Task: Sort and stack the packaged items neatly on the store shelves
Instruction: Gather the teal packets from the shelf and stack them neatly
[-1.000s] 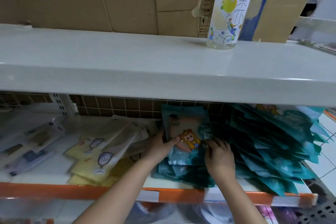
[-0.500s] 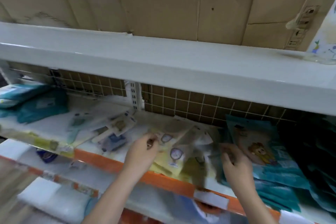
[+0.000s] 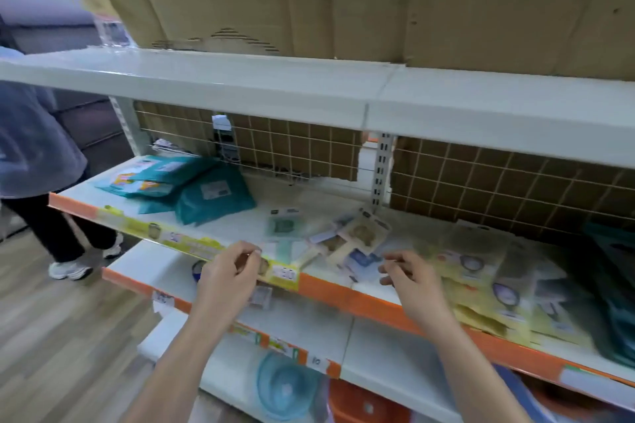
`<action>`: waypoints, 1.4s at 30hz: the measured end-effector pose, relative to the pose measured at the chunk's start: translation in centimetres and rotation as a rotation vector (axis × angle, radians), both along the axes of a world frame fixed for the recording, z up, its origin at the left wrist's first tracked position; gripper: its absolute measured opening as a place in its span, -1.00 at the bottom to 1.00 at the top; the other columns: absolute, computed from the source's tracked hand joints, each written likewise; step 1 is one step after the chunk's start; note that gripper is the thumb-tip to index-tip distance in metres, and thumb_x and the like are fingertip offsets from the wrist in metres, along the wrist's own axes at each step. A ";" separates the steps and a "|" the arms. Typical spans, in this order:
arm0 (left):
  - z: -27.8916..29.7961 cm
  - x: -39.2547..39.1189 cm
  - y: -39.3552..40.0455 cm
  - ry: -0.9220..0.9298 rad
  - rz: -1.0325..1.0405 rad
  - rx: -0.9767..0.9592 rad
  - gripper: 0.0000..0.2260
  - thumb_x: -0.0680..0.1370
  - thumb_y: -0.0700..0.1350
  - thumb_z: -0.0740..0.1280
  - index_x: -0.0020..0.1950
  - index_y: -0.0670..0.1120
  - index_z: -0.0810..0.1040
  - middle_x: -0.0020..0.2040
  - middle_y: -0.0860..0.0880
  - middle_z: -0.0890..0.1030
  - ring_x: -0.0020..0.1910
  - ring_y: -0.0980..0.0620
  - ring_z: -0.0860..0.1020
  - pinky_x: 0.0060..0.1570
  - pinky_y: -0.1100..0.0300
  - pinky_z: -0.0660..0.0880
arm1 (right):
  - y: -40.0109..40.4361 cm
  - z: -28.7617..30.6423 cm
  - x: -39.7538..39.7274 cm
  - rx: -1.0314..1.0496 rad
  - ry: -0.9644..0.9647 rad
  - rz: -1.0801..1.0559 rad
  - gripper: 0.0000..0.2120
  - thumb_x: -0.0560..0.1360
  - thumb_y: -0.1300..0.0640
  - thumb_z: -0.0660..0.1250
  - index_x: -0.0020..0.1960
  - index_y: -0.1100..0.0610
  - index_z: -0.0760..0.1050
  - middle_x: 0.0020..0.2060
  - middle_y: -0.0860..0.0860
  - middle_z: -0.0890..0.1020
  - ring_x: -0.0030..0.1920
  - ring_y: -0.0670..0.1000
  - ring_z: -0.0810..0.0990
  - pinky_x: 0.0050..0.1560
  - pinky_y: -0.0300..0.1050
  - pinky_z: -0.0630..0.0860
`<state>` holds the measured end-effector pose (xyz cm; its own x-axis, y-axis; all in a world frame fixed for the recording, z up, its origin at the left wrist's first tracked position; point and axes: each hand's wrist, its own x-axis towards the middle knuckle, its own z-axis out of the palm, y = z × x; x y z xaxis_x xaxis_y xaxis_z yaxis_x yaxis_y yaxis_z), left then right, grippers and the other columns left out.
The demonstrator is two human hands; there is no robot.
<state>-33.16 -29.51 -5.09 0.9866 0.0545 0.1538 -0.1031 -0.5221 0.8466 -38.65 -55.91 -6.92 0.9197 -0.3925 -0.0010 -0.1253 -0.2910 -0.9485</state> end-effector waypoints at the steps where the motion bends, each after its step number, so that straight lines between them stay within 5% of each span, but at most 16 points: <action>1: -0.1 0.3 1.7 0.005 0.019 -0.020 -0.83 0.54 -0.14 0.28 -0.19 0.08 0.57 -0.27 0.05 0.64 -0.20 0.02 0.58 -0.12 0.09 0.48 | 1.5 0.0 0.7 0.006 0.012 0.010 -0.85 0.59 0.21 0.19 0.02 0.03 0.50 -0.10 -0.03 0.63 -0.18 -0.07 0.63 -0.22 -0.27 0.49; 6: -0.9 2.0 8.8 0.024 0.095 -0.020 -0.84 0.56 -0.12 0.27 -0.18 0.07 0.57 -0.25 -0.02 0.64 -0.18 -0.08 0.61 -0.08 -0.06 0.53 | 8.2 -0.5 4.6 0.023 0.067 0.102 -0.87 0.57 0.22 0.23 -0.02 0.04 0.51 -0.14 0.05 0.64 -0.23 -0.02 0.62 -0.05 -0.03 0.56; 14: -1.8 7.6 15.3 0.053 0.176 -0.024 -0.82 0.56 -0.10 0.26 -0.21 0.09 0.55 -0.25 -0.01 0.64 -0.18 -0.07 0.60 -0.10 -0.06 0.55 | 15.1 -1.1 12.7 0.002 0.088 0.181 -0.87 0.58 0.17 0.22 -0.05 -0.02 0.49 -0.12 0.01 0.64 -0.20 -0.06 0.62 -0.22 -0.18 0.52; 20: -1.7 13.4 19.7 0.041 0.213 -0.024 -0.86 0.51 0.01 0.25 -0.20 0.21 0.54 -0.18 0.03 0.64 -0.15 -0.03 0.60 -0.11 -0.08 0.58 | 20.2 -1.4 21.4 0.014 0.060 0.262 -0.90 0.59 0.24 0.21 -0.01 0.11 0.50 -0.12 0.10 0.61 -0.25 -0.04 0.56 -0.17 -0.22 0.51; 28: -2.3 20.0 25.4 0.043 0.299 -0.006 -0.91 0.44 0.11 0.22 -0.21 0.22 0.52 -0.20 0.11 0.63 -0.13 0.02 0.60 -0.03 0.01 0.54 | 25.6 -1.4 28.8 -0.121 0.101 0.309 -0.91 0.58 0.13 0.25 -0.04 -0.04 0.50 -0.09 -0.04 0.63 -0.13 -0.07 0.63 -0.13 -0.19 0.53; 32: -2.8 25.3 27.4 0.039 0.237 0.082 -0.85 0.55 0.00 0.27 0.07 0.05 0.56 -0.03 0.05 0.61 -0.02 0.02 0.56 0.01 0.06 0.49 | 26.6 -1.7 31.9 -0.218 0.149 0.268 -0.91 0.57 0.07 0.24 0.03 -0.01 0.51 -0.04 -0.05 0.61 -0.02 -0.04 0.59 0.05 -0.04 0.56; 39: -3.9 34.9 31.8 0.109 0.046 0.292 -0.63 0.55 0.03 0.28 0.34 0.01 0.44 0.28 -0.05 0.48 0.07 -0.07 0.50 0.14 0.00 0.42 | 31.7 -3.4 36.7 -0.353 0.260 0.164 -0.61 0.48 -0.18 0.33 0.18 0.04 0.44 0.07 -0.06 0.54 0.03 -0.02 0.55 0.01 -0.09 0.52; 42: -4.1 38.8 33.4 0.096 -0.014 0.413 -0.59 0.54 0.09 0.29 0.37 0.06 0.42 0.35 -0.02 0.44 0.23 -0.10 0.45 0.19 -0.01 0.36 | 34.2 -4.9 38.4 -0.539 0.373 0.172 -0.28 0.35 -0.33 0.37 0.35 0.06 0.33 0.33 0.04 0.42 0.29 0.06 0.41 0.24 -0.01 0.43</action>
<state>5.66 3.89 -9.19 0.9977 -0.0061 0.0674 -0.0437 -0.8186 0.5728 -0.20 -21.68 -11.78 0.9452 -0.2751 -0.1757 -0.3255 -0.7563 -0.5675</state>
